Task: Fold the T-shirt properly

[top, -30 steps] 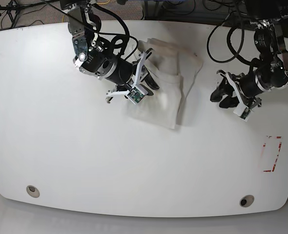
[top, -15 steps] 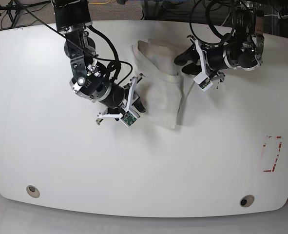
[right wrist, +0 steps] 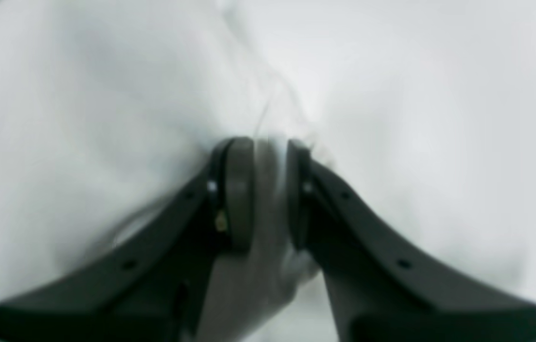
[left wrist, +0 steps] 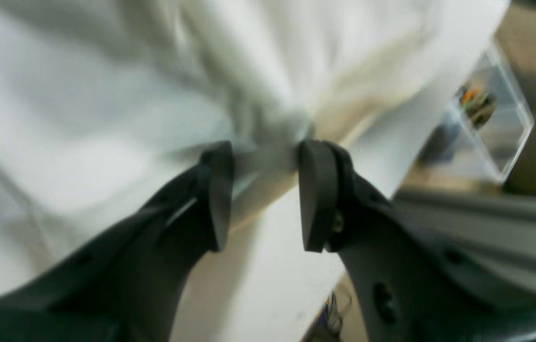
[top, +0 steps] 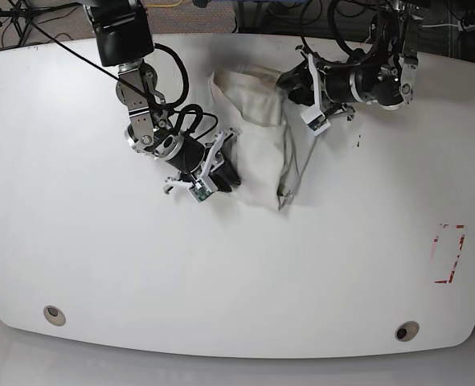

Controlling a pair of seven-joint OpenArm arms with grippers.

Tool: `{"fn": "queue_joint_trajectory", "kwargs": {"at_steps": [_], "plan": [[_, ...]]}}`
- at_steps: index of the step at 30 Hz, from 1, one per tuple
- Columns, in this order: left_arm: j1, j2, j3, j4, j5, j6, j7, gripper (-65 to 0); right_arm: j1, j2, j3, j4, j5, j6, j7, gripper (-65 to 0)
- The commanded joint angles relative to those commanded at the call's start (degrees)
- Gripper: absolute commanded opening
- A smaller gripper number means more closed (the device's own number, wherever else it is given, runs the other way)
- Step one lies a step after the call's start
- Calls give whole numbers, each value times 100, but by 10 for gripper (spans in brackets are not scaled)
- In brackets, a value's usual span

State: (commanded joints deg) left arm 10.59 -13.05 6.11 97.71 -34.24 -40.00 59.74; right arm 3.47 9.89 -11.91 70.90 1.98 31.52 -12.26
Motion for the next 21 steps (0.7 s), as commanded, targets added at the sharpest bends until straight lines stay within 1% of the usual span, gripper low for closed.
{"fn": "queue_joint_trajectory", "kwargs": {"at_steps": [2,8,11,15,17,21], "plan": [[-193,0,-9,-158,79,0,0,-433,-185,141,0,79,9,0,26,-533],[-923,0,0,-730,237,0,0,-433,-721,290,9,607,9,-44,-9,-533],[-1292,18,9,-1081,308,0,0,-433,-949,316,132,870,9,-44,-176,-533],[-1952,220,202,-1732,404,0,0,-433,-1292,264,378,1354,-9,-44,-545,-533],[-2180,281,255,-1916,466,0,0,-433,-1442,264,466,1556,-35,-44,-668,-533],[-2558,387,264,-1960,492,0,0,-433,-1732,273,651,2004,-35,-35,-818,-533]]}}
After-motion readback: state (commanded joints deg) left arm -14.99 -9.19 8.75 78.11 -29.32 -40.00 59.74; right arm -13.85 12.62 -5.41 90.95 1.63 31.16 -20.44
